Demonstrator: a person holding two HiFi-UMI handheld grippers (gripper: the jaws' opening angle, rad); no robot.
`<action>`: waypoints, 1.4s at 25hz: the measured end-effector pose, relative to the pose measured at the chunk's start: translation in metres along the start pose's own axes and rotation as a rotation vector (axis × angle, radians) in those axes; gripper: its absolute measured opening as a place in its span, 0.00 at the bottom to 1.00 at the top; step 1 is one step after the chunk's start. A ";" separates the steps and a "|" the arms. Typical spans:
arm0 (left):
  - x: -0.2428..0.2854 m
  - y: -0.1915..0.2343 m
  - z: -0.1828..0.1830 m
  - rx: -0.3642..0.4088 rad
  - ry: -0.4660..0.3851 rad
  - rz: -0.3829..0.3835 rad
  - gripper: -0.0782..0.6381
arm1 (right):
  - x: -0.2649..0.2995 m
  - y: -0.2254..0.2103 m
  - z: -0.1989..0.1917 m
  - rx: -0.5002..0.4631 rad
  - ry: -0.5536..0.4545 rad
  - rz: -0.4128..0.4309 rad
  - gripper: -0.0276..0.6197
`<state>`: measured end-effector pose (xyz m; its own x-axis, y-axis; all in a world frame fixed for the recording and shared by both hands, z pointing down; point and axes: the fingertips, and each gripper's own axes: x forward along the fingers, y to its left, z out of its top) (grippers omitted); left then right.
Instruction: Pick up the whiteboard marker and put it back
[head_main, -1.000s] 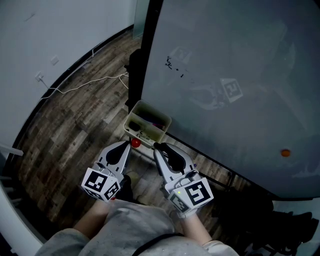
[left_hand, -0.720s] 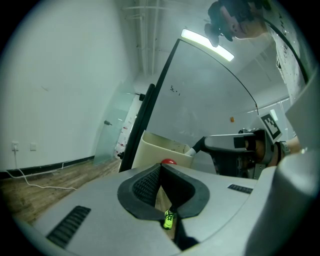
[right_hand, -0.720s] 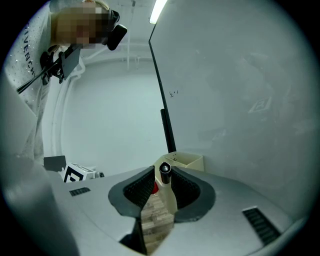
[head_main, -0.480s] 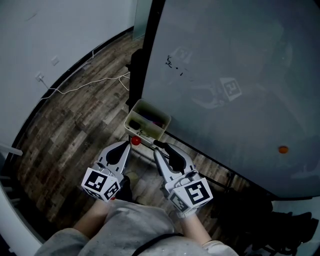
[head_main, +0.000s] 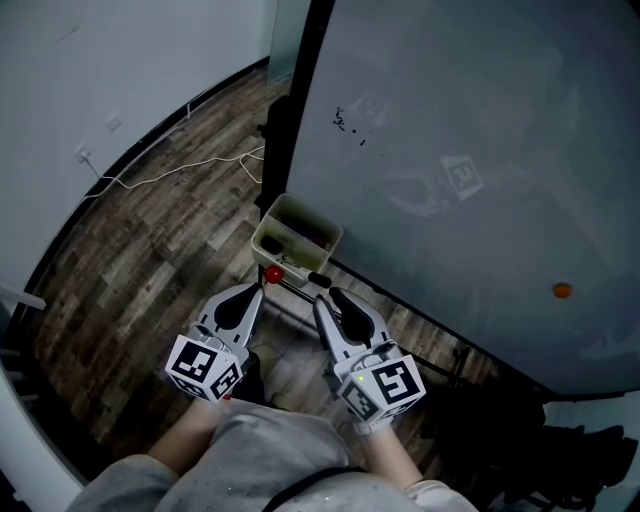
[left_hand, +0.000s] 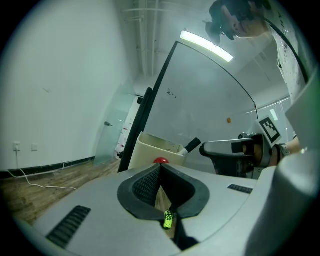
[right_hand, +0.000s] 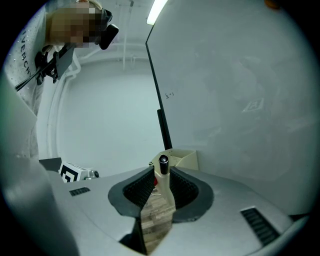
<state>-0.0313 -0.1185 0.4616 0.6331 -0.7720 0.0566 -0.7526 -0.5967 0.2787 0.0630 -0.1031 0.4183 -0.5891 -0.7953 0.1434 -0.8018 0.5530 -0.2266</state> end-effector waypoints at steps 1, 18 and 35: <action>-0.001 -0.001 -0.001 0.000 0.002 0.000 0.13 | -0.001 0.001 -0.001 0.002 0.000 0.001 0.20; -0.021 -0.026 0.002 0.012 -0.017 -0.007 0.13 | -0.024 0.025 -0.004 -0.023 -0.012 0.060 0.09; -0.050 -0.052 0.011 0.028 -0.058 0.006 0.13 | -0.051 0.053 -0.003 -0.054 -0.011 0.111 0.07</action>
<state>-0.0263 -0.0514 0.4334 0.6176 -0.7865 0.0023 -0.7616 -0.5973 0.2514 0.0502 -0.0329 0.4021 -0.6733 -0.7311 0.1101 -0.7364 0.6499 -0.1879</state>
